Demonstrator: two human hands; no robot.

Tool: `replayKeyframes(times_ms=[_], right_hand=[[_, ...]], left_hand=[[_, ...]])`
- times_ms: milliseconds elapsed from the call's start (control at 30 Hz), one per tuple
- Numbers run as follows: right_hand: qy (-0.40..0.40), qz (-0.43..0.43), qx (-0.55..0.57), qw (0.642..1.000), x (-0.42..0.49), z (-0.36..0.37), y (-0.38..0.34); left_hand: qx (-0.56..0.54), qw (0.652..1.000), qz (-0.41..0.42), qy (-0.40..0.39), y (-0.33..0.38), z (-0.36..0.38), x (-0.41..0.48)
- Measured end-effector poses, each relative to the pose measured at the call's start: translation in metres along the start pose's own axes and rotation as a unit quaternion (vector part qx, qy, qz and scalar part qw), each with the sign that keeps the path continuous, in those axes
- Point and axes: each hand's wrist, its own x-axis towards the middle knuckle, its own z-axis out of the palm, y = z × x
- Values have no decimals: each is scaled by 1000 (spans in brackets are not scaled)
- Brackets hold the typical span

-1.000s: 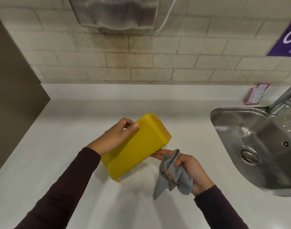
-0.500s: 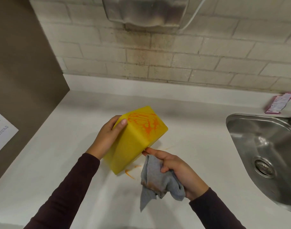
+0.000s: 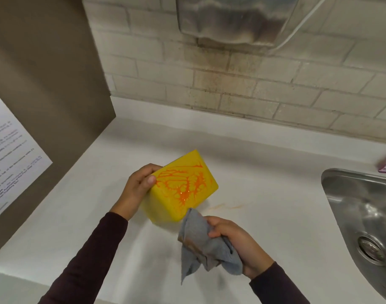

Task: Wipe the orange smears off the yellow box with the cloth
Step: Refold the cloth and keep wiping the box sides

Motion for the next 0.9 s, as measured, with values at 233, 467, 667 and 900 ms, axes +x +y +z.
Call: replayKeyframes(times_ms=[233,467,667,900], right_hand=[[81,-138,89,983,-15,-25,-51],[219,-273,-80,933,38,0,-72],[333,-422,-416,733,57,9,-47],[211,-360,-602,681,37,2,-51]], left_hand=[[-22,999,-16,-22,-7,-10,-4],[-5,999,-26,-33,-14,-8,-5],[3,999,-36,-22,-14,-9,-4],[-36,999,-40,4,-10,-6,-9]])
